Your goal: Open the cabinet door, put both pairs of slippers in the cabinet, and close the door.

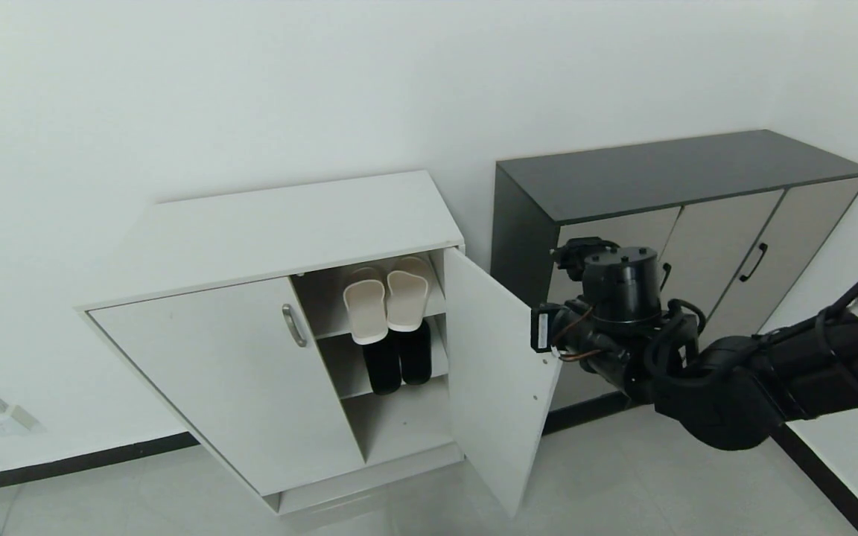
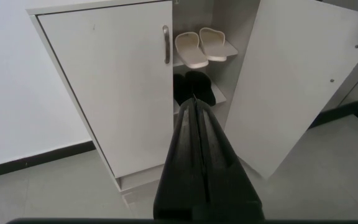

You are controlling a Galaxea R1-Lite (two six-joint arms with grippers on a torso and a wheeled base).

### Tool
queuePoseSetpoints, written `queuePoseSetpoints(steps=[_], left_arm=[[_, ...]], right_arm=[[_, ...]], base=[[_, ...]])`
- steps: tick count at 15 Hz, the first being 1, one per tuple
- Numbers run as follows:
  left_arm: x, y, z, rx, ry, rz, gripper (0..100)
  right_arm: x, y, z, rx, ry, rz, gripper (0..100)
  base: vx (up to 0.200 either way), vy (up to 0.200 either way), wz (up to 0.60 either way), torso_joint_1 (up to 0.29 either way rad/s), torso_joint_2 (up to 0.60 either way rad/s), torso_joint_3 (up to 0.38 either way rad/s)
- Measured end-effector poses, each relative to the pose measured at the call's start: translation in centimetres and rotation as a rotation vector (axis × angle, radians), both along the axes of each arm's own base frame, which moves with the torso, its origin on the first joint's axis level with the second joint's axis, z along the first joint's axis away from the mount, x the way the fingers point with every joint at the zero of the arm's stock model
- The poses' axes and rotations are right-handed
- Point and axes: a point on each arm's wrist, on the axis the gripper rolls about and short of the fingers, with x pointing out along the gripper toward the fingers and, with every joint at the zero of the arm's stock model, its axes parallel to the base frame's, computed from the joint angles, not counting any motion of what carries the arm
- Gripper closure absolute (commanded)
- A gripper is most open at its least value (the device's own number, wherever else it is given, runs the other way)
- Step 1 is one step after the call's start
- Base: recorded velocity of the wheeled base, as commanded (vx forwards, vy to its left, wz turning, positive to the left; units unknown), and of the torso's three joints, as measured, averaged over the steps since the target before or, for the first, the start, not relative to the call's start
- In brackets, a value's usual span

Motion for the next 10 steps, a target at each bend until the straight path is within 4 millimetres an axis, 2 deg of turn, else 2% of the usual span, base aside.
queuePoseSetpoints(steps=[2,4,7,10], left_arm=[[0.0,0.0,0.0,0.000,0.000,0.000,100],[0.0,0.0,0.0,0.000,0.000,-0.001,100],[0.0,0.0,0.0,0.001,0.000,-0.001,100],[0.0,0.0,0.0,0.001,0.000,0.000,100]], right_arm=[[-2.1,1.1,0.4,0.001,-0.002,0.059,100],[-3.1,1.5,0.8,0.005,-0.007,0.085,100],[-2.8,1.4,0.3,-0.003,0.004,0.079,100],[-2.9,2.5,-1.1,-0.020,0.030,0.105,100]], base=[[0.000,0.000,0.00,0.000,0.00,0.000],[0.000,0.000,0.00,0.000,0.00,0.000],[0.000,0.000,0.00,0.000,0.00,0.000],[0.000,0.000,0.00,0.000,0.00,0.000]])
